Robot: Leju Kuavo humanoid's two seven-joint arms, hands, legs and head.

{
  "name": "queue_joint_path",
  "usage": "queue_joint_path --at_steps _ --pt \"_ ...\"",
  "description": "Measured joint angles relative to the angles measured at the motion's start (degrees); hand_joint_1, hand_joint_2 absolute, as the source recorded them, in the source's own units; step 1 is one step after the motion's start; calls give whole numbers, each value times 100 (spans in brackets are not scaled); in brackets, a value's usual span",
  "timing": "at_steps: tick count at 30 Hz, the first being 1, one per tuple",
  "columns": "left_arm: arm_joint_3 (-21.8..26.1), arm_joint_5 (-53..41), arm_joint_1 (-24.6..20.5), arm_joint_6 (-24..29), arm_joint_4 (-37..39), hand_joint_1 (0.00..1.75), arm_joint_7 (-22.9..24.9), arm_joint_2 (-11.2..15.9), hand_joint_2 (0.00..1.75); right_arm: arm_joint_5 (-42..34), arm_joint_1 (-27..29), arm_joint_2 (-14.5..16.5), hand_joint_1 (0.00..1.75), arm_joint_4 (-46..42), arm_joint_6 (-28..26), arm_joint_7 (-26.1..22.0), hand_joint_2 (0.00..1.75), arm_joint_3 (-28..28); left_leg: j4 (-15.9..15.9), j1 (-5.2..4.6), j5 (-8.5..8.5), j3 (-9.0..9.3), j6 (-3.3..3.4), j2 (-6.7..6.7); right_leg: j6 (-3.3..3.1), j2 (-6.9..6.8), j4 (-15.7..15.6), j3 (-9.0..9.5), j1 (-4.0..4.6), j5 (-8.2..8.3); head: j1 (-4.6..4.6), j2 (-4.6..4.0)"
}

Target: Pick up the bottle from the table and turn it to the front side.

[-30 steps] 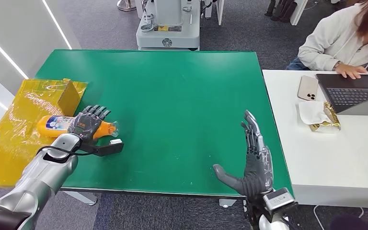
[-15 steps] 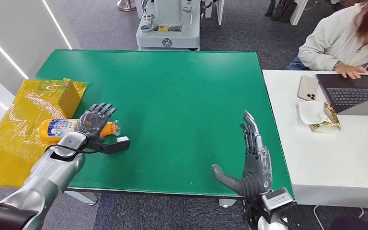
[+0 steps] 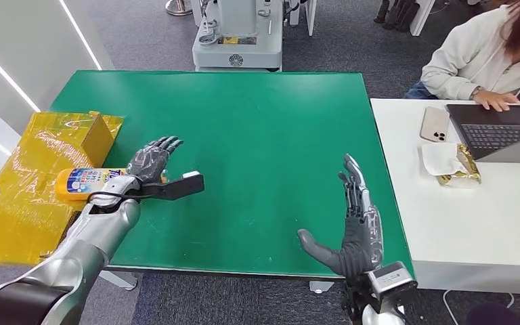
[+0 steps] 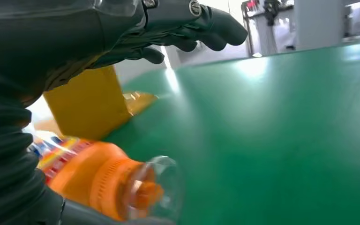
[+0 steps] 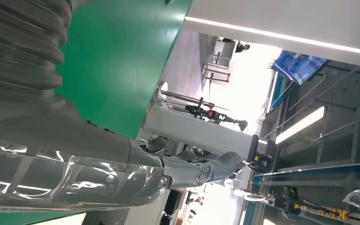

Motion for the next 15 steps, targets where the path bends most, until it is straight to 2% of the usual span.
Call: queue_joint_path --at_steps 4,8,12,15 --pt "722 1448 47 -642 -181 0 -762 -215 175 -116 -15 17 0 116 21 -93 175 -21 -1 0 0 -3 0 -1 0 -1 0 1 0 0 1 0" --pt "1260 2387 196 -987 -467 0 -1278 -364 175 -345 -93 18 0 305 20 -220 175 -25 -1 -1 0 -3 0 1 0 1 0 1 0 0 0 0" --pt "1524 3740 525 -1507 -1011 0 -1764 -486 175 -832 -297 7 0 556 -37 -427 175 -28 0 0 0 -2 0 -1 0 -1 0 1 0 0 1 0" --pt "1433 4786 965 -1685 -1698 0 -1815 -607 175 -1117 -439 -10 0 737 -97 -540 175 -28 0 -1 -1 -1 1 0 0 0 0 2 0 0 0 0"
